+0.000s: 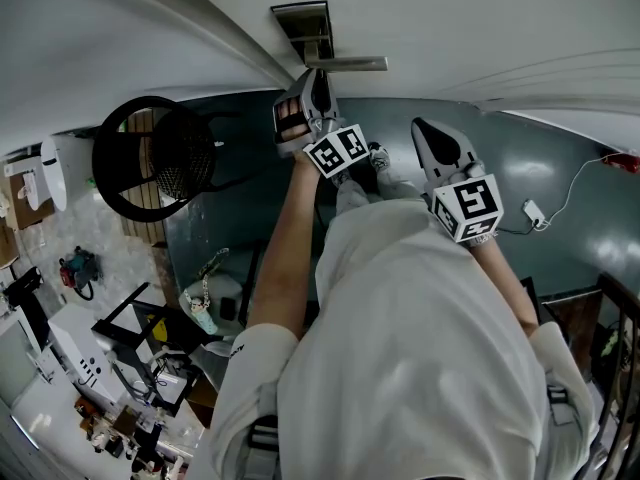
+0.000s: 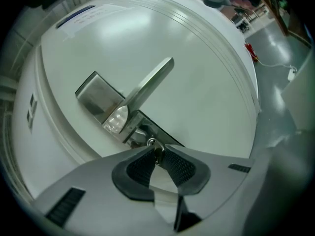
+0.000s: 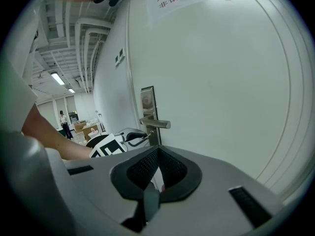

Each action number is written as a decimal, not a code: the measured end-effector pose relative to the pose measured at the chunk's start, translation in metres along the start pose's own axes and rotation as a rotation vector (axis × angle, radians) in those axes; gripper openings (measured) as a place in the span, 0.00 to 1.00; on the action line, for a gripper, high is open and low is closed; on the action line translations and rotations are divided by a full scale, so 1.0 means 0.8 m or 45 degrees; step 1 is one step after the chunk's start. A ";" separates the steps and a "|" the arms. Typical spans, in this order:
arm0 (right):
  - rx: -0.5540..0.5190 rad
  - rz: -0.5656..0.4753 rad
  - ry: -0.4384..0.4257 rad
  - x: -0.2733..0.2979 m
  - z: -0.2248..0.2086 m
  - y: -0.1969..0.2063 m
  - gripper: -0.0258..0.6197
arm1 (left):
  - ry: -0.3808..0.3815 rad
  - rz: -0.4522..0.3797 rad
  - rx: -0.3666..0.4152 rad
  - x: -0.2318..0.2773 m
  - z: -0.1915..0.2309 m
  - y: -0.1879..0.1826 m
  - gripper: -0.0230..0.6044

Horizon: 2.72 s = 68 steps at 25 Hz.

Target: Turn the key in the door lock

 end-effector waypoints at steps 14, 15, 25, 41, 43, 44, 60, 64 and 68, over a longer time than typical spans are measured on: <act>0.018 0.006 0.020 -0.003 -0.001 0.009 0.03 | 0.063 -0.015 -0.596 0.004 0.018 0.002 0.14; 0.020 0.007 0.019 -0.004 -0.001 0.010 0.03 | 0.065 -0.017 -0.622 0.004 0.018 0.002 0.14; 0.018 0.024 0.001 -0.005 0.000 0.009 0.03 | 0.174 -0.140 -1.313 -0.007 0.035 0.018 0.09; 0.006 0.023 -0.021 0.004 0.002 0.000 0.03 | 0.587 -0.596 -2.642 -0.001 0.027 0.063 0.09; 0.006 0.024 -0.020 0.005 0.001 -0.001 0.03 | 0.615 -0.655 -2.772 0.001 0.021 0.067 0.09; 0.006 0.024 -0.019 0.004 0.001 -0.002 0.03 | 0.635 -0.687 -2.829 0.002 0.020 0.067 0.09; 0.006 0.025 -0.022 0.004 0.003 0.001 0.03 | 0.818 -0.951 -3.484 0.012 -0.003 0.072 0.09; 0.003 0.027 -0.026 0.004 0.004 0.000 0.03 | 0.821 -0.879 -3.394 0.009 0.004 0.073 0.09; 0.004 0.028 -0.028 0.004 0.004 0.001 0.03 | 0.829 -0.875 -3.254 -0.003 0.012 0.073 0.20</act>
Point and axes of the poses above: the fingertips, and each gripper's own axes: x forward along the fingers, z to its left, y out of its underside, the point moved 9 cm from there along -x, backward along the fingers, and after that the axes turned 5 degrees about y, right-handed, at the moved point
